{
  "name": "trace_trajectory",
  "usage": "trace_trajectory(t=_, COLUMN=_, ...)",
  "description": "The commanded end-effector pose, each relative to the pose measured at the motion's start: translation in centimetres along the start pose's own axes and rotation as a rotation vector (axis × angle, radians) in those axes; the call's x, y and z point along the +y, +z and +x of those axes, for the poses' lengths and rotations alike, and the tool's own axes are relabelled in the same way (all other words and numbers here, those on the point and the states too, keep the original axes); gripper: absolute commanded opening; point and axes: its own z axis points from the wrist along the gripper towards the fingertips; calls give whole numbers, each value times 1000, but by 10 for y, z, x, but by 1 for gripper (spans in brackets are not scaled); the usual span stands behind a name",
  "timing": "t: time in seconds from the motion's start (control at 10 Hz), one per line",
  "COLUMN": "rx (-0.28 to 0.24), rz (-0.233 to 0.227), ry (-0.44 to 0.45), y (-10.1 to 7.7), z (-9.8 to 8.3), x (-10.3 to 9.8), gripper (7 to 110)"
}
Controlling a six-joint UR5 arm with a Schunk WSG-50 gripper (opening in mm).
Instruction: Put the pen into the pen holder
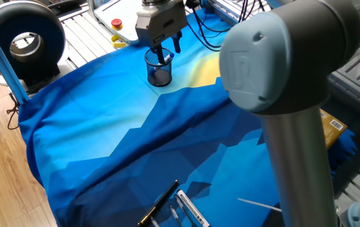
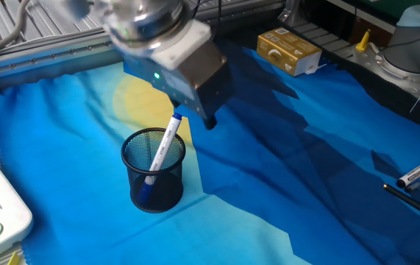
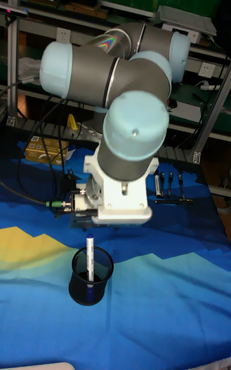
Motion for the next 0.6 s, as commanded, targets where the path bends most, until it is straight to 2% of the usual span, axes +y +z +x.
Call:
trace_trajectory(t=0.0, rx=-111, rz=27, ry=63, y=-30, z=-3, x=10, gripper=44)
trace_trajectory(t=0.3, rx=-184, rz=101, ry=158, y=-48, z=-12, x=9, gripper=44)
trace_trajectory(t=0.5, rx=-277, rz=49, ry=185, y=-56, z=-30, x=22, gripper=44)
